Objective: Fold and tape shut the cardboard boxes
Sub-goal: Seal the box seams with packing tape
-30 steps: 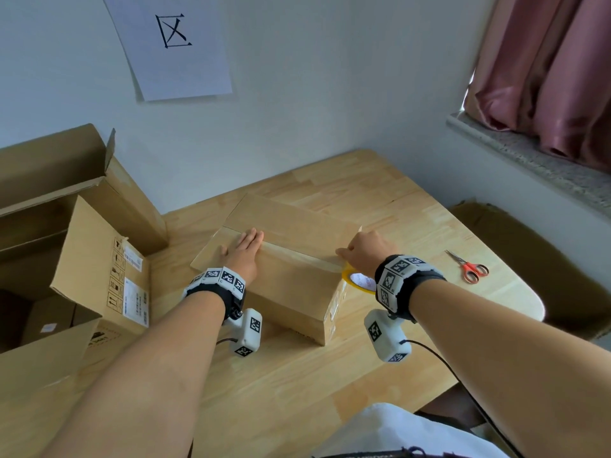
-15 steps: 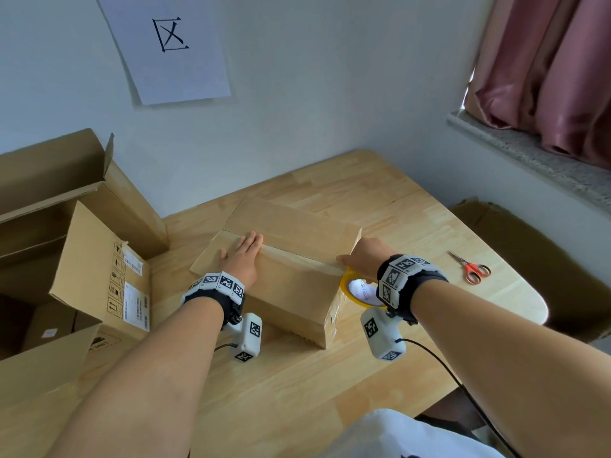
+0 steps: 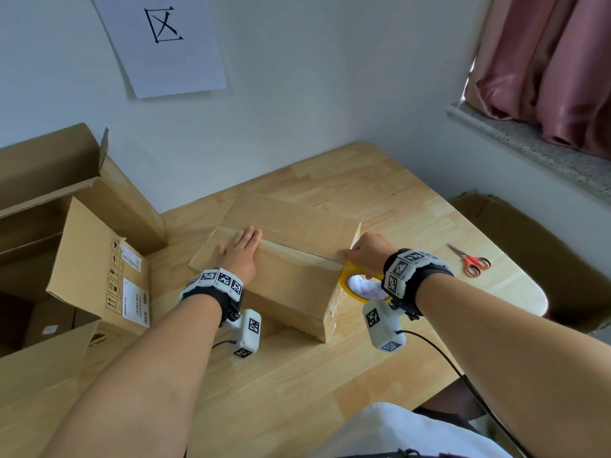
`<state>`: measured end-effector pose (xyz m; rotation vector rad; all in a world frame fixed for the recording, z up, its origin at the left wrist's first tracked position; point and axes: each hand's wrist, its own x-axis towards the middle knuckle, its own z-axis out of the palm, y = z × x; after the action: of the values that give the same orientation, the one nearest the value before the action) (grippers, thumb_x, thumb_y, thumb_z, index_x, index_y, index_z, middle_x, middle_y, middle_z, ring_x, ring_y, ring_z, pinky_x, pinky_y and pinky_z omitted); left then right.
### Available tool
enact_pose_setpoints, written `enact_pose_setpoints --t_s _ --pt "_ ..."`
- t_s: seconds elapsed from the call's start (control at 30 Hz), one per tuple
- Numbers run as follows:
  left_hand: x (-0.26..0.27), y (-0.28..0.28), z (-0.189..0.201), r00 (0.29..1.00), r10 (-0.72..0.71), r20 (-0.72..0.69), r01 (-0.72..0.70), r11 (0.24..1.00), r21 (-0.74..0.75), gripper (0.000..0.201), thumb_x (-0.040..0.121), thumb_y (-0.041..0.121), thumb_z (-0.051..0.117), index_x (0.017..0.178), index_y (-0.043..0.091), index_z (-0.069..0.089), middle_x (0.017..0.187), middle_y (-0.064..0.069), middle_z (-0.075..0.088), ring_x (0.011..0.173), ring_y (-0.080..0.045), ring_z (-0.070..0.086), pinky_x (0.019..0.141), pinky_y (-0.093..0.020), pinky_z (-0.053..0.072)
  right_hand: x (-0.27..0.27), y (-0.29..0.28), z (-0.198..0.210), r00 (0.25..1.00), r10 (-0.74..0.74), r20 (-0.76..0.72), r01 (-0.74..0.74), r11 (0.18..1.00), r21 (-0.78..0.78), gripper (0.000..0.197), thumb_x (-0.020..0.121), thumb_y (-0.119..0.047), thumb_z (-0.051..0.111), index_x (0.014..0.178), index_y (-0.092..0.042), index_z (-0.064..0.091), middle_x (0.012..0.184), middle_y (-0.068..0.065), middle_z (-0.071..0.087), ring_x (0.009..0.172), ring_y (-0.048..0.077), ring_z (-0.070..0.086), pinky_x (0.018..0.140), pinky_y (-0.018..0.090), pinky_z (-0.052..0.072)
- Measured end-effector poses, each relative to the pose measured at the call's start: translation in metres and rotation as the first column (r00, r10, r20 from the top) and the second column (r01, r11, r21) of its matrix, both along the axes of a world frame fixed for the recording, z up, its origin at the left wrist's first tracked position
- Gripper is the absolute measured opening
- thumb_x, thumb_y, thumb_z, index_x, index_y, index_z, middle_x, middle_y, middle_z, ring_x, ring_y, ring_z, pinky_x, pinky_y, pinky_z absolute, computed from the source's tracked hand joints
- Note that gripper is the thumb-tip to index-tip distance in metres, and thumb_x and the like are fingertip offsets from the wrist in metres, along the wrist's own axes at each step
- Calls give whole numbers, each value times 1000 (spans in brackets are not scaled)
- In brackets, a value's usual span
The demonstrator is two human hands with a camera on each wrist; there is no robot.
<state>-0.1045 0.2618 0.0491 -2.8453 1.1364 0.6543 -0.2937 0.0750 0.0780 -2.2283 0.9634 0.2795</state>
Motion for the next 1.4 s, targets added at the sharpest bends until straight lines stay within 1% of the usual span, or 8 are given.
enact_pose_setpoints --t_s 0.27,0.47,0.6,0.73,0.93,1.03,1.2,1.4 --pt "-1 -1 0 1000 -6 3 6 1000 3 90 83 -16 31 151 28 -10 157 10 -19 145 -11 -15 116 -49 -5 -3 -3 -7 999 -35 10 35 999 38 56 92 -44 54 46 -13 46 26 -4 43 41 15 53 49 21 38" --pt "0 -1 -1 1000 -13 7 13 1000 4 89 84 -15 31 151 28 -9 158 9 -18 146 -11 -14 117 -50 -4 -5 -1 -8 997 -61 40 59 997 57 53 92 -43 55 47 -15 48 43 2 50 40 13 53 46 19 36" --pt "0 -2 -1 1000 -11 7 11 1000 7 89 84 -15 31 152 28 -9 158 9 -17 146 -11 -14 116 -50 -4 -6 0 -11 996 -65 58 63 997 38 55 91 -43 55 44 -15 48 33 -3 47 39 13 51 47 19 37" --pt "0 -2 -1 1000 -9 7 9 1000 12 89 84 -16 31 151 28 -9 158 10 -17 145 -11 -14 117 -49 -4 -8 2 -17 994 -71 85 69 997 25 57 91 -44 56 43 -14 44 40 2 48 39 15 50 48 20 39" --pt "0 -2 0 1000 -7 1 7 999 33 91 83 -16 31 151 28 -9 158 11 -18 145 -10 -13 116 -49 -3 -13 11 -27 993 -62 98 66 997 -40 61 92 -43 55 43 -14 31 29 -5 34 36 15 38 40 20 26" --pt "0 -2 0 1000 -7 4 7 1000 29 91 83 -16 31 151 29 -9 158 10 -18 145 -10 -13 116 -48 -3 -13 9 -30 993 -67 95 69 998 -16 61 91 -44 55 44 -14 33 37 0 37 38 17 38 43 21 27" --pt "0 -2 0 1000 -1 5 1 1000 25 92 82 -17 31 151 29 -9 157 10 -18 145 -10 -14 116 -48 -4 -13 5 -30 994 -54 98 52 998 25 59 92 -44 53 43 -15 37 36 -1 44 38 13 51 45 19 33" --pt "0 -2 0 1000 -11 4 11 1000 26 91 83 -16 31 151 29 -8 158 10 -17 146 -10 -13 116 -49 -4 -12 4 -34 992 -68 106 65 997 34 59 91 -46 53 44 -14 40 43 4 49 40 15 53 47 21 36"
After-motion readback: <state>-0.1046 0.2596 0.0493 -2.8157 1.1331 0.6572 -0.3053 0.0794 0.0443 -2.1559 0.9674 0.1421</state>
